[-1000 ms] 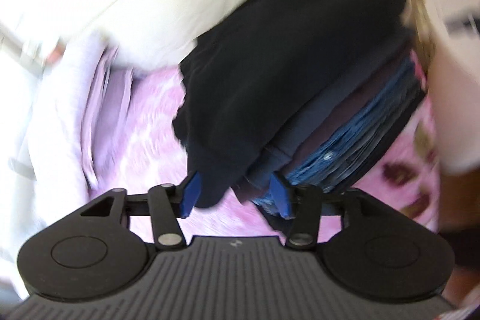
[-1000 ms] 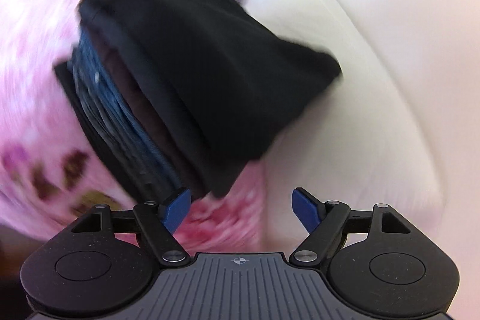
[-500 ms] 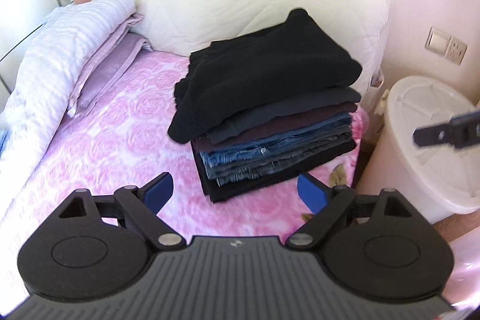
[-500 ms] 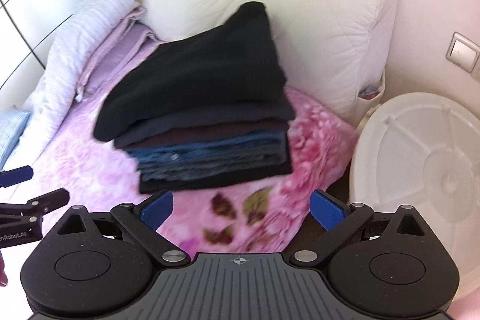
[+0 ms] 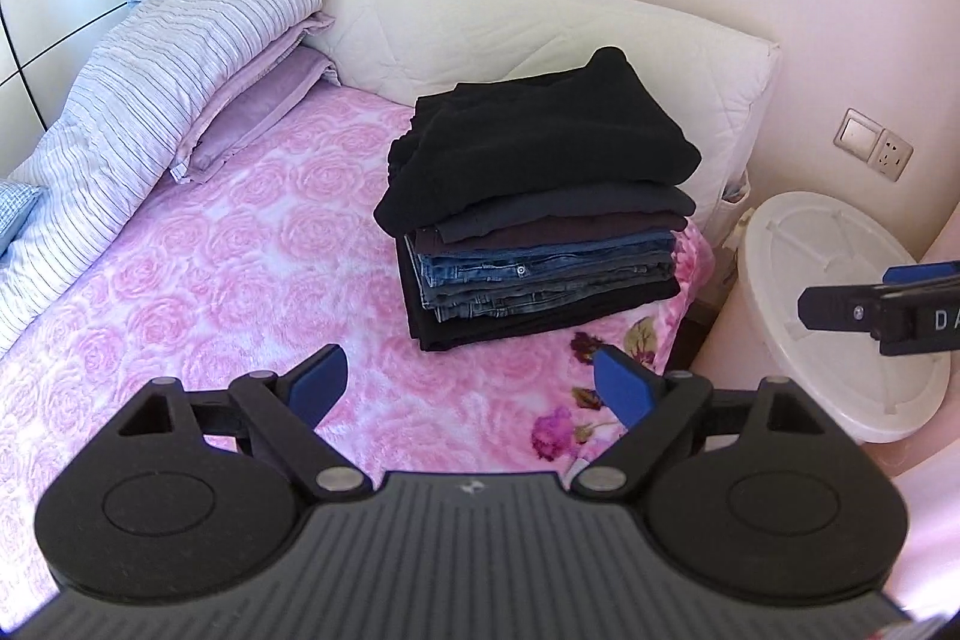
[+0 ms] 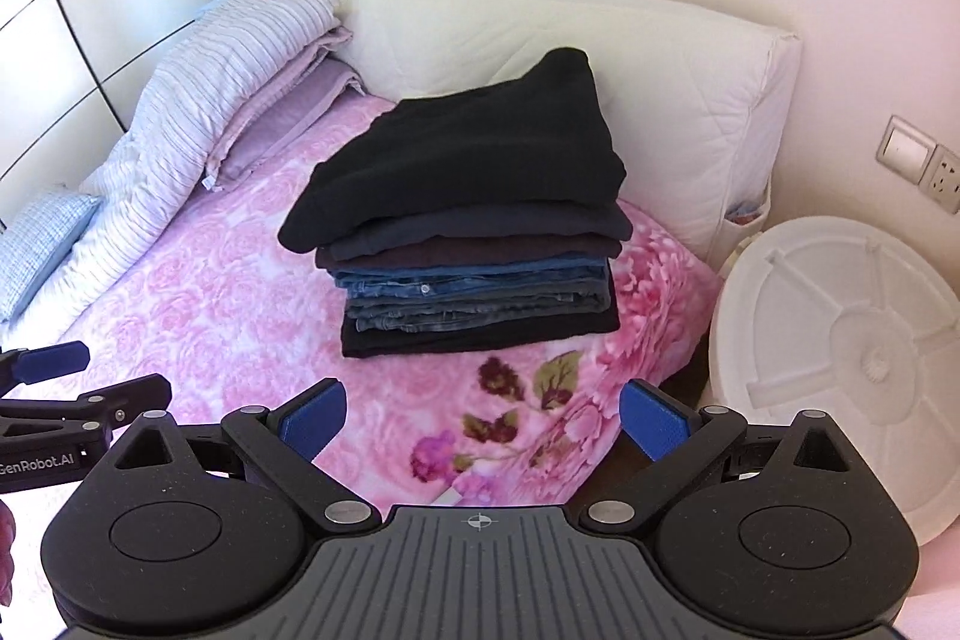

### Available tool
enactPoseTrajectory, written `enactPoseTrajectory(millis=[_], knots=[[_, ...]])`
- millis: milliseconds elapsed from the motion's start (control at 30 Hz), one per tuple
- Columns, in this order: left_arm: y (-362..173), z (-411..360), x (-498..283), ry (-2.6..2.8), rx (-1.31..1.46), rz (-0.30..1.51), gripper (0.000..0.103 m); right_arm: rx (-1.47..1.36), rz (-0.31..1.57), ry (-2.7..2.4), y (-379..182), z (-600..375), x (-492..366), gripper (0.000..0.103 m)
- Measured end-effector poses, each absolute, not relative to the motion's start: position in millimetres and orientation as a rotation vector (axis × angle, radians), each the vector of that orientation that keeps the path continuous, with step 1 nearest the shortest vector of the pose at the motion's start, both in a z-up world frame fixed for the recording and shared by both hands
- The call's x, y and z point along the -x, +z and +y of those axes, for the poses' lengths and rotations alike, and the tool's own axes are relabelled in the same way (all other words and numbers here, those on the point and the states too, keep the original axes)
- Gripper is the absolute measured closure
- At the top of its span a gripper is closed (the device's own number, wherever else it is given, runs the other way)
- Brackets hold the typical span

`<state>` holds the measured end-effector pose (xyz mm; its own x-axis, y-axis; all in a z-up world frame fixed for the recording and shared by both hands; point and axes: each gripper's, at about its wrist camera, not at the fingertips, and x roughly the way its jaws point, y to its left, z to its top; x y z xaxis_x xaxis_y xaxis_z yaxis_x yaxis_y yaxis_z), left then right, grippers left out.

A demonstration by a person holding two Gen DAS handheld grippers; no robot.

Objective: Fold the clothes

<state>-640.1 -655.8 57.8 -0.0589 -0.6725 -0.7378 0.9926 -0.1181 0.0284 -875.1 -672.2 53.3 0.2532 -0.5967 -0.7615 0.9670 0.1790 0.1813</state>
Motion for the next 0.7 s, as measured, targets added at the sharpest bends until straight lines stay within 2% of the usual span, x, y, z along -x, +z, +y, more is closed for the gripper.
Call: enactPoseTrajectory(millis=[700], knots=[[62, -642, 647, -1.501, -0.694, 0.624, 0.017, -0.730, 0.663, -1.241, 63, -658, 867, 0.003]])
